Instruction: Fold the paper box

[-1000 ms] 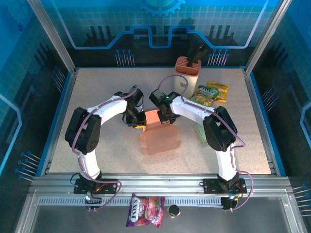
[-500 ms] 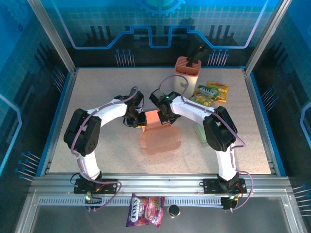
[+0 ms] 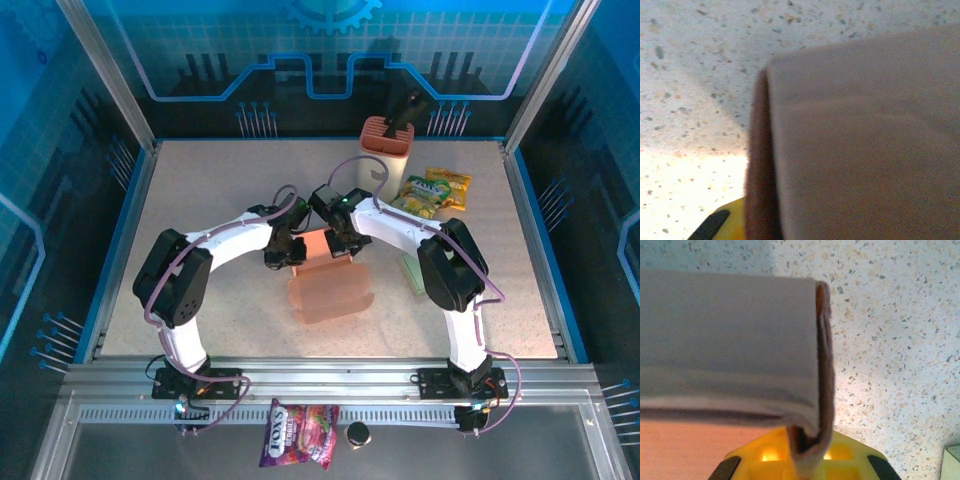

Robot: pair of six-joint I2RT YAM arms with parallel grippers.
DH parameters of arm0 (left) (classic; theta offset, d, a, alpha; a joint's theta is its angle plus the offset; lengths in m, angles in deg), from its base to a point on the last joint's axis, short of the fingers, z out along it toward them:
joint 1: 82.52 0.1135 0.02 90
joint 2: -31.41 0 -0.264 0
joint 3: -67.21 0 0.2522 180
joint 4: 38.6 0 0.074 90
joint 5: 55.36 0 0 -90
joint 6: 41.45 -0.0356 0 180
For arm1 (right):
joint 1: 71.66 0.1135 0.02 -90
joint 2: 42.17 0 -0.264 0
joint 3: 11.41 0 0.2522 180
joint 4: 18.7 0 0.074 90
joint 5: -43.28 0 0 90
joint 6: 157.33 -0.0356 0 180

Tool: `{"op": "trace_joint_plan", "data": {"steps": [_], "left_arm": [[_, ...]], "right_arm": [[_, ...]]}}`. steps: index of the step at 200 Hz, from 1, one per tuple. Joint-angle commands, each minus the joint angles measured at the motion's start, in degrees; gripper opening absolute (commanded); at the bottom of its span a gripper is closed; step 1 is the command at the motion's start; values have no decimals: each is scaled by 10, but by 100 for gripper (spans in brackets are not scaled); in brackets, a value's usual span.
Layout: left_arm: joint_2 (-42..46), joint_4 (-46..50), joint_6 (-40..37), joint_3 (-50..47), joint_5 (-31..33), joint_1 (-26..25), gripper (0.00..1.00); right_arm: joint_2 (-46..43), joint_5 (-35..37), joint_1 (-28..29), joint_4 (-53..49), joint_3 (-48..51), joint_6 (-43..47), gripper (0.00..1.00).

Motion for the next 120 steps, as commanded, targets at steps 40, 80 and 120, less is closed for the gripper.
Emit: {"op": "trace_joint_plan", "data": {"steps": [40,80,120], "left_arm": [[-22,49,71,27,75,-30,0],[-37,56,94,31,82,-41,0],[-30,47,93,34,84,-44,5]], "right_arm": [[3,-14,2,-11,-6,-20,0],[1,-24,4,-5,0,-23,0],[-1,-28,4,-1,4,-23,0]]}}
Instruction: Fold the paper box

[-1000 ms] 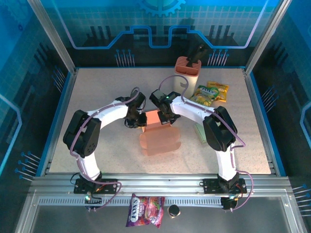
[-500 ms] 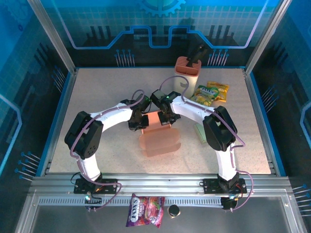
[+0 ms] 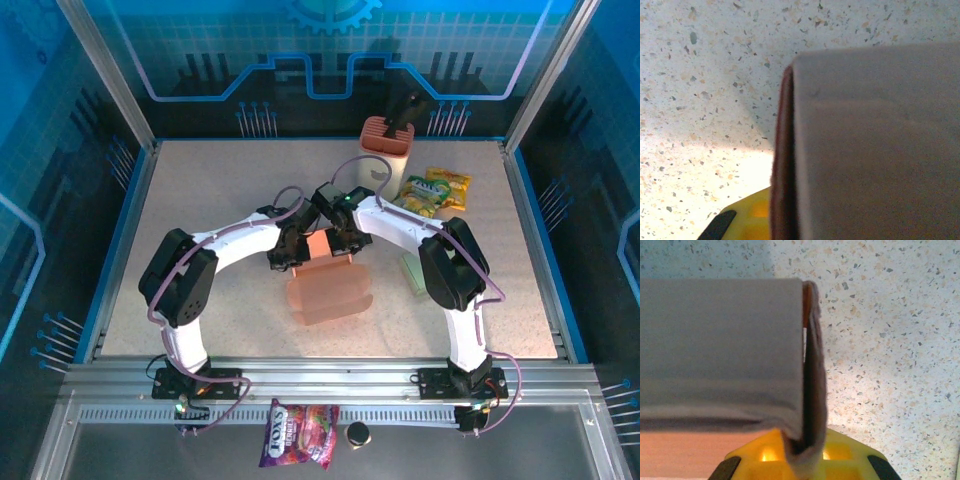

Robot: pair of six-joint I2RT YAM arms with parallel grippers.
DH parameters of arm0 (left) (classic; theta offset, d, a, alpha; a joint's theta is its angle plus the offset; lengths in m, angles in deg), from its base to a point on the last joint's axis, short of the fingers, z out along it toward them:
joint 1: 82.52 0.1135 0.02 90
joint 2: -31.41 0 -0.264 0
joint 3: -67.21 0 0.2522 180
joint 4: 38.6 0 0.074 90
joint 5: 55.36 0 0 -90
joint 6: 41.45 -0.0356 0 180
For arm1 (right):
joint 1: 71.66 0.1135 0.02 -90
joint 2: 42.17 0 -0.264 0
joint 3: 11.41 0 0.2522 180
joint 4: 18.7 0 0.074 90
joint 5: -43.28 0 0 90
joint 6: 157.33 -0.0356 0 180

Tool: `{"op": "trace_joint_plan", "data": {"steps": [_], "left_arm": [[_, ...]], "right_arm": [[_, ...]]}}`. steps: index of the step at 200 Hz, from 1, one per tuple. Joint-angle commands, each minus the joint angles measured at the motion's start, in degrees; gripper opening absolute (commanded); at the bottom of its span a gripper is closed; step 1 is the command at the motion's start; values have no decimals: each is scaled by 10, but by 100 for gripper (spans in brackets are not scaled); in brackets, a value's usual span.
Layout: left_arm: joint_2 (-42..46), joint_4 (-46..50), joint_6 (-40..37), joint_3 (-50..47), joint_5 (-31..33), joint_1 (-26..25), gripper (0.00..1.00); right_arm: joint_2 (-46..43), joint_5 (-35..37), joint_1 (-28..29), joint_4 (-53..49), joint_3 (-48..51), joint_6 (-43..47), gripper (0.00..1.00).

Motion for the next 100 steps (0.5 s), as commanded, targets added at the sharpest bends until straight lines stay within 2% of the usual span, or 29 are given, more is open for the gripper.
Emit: {"op": "trace_joint_plan", "data": {"steps": [1,16,50,82,100], "left_arm": [[-16,15,8,12,17,-12,7],[-6,9,-2,15,11,-11,26],[54,-40,-34,2,-24,-6,42],[72,-65,-38,-10,-66,17,44],[71,-64,-44,-10,-64,25,44]], "right_arm": [[-1,3,14,-4,3,-10,0],[-1,3,14,-3,5,-10,0],[0,5,14,-3,6,-8,0],[1,3,15,-3,8,-12,0],[1,3,15,-3,8,-13,0]]}}
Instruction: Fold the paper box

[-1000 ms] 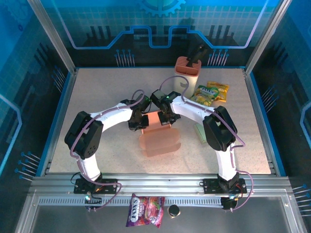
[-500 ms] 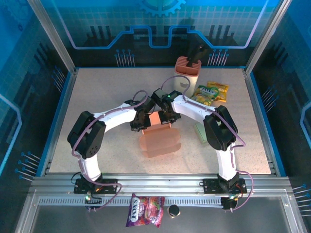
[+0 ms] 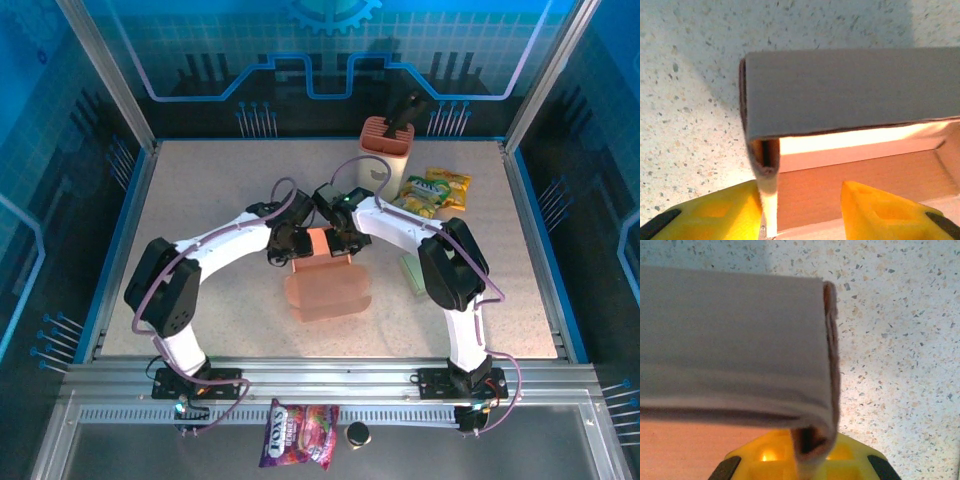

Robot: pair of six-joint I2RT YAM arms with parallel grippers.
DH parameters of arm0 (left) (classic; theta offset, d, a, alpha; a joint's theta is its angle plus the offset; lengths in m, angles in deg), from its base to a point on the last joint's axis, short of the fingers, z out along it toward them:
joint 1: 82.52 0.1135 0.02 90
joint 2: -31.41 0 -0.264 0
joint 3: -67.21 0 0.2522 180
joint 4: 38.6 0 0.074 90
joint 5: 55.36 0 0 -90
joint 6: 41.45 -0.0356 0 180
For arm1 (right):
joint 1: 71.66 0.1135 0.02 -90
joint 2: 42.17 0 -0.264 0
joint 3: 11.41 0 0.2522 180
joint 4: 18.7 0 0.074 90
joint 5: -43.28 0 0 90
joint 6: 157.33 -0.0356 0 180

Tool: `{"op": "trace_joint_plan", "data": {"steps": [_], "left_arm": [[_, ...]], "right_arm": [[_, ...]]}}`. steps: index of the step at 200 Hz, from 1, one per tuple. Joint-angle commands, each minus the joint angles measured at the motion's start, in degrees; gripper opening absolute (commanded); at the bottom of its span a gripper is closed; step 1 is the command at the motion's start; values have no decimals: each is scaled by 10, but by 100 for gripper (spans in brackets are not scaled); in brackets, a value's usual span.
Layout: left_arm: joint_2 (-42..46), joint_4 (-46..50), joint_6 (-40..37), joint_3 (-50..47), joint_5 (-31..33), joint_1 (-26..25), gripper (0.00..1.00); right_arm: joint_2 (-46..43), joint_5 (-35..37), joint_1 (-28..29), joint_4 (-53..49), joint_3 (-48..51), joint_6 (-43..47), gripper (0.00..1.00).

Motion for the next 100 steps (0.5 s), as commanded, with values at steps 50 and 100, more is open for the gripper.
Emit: {"op": "trace_joint_plan", "data": {"steps": [50,100], "left_arm": [[-3,0,-25,0,13,27,39],[-24,3,-36,14,55,30,30]], "right_arm": [[1,0,12,-9,4,-7,0],[2,-1,12,-10,3,-5,0]]}}
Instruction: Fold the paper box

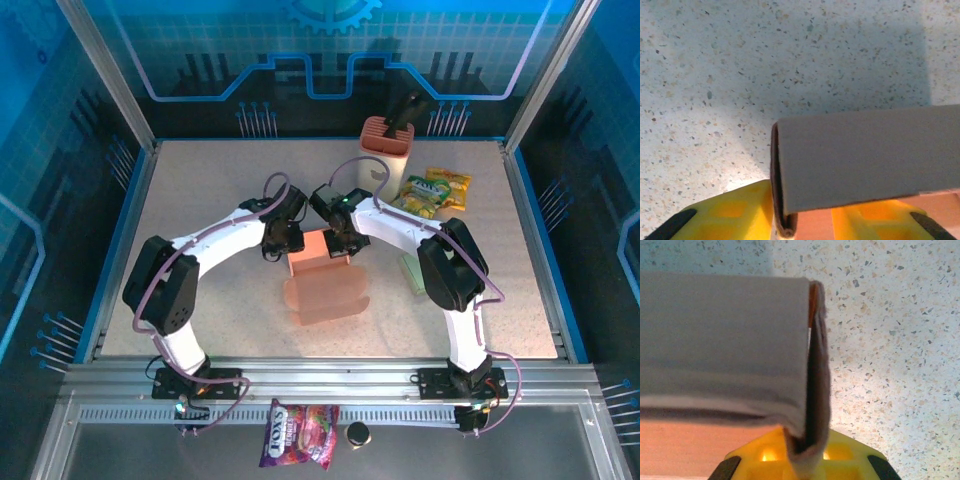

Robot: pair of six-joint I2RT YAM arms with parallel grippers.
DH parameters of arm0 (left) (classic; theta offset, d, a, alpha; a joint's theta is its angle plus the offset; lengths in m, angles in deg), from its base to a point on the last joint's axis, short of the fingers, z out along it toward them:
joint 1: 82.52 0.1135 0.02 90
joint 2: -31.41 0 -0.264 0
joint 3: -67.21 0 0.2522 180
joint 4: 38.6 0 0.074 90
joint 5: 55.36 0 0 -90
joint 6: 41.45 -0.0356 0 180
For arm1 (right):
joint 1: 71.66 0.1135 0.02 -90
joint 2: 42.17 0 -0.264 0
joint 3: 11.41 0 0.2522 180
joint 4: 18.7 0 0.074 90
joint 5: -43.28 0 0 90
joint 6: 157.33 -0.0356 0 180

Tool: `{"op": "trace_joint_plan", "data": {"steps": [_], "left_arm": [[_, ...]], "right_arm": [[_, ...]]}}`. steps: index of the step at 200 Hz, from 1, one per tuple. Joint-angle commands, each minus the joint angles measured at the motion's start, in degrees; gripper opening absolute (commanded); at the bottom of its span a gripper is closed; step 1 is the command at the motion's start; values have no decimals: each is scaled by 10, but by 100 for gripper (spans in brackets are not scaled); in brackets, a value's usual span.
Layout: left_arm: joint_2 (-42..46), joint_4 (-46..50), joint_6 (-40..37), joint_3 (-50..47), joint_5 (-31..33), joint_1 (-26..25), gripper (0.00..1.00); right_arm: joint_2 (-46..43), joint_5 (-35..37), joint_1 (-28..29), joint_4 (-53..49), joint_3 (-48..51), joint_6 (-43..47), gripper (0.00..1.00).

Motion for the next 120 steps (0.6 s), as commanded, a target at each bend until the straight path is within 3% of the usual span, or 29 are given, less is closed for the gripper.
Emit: {"op": "trace_joint_plan", "data": {"steps": [1,86,120], "left_arm": [[-13,8,-15,15,33,3,30],[-44,37,23,26,109,-28,0],[-52,46,41,26,112,-32,0]], "right_arm": [[2,0,8,-10,3,-5,0],[3,-3,7,-9,-1,-6,0],[5,-3,8,-10,-2,-5,0]]}}
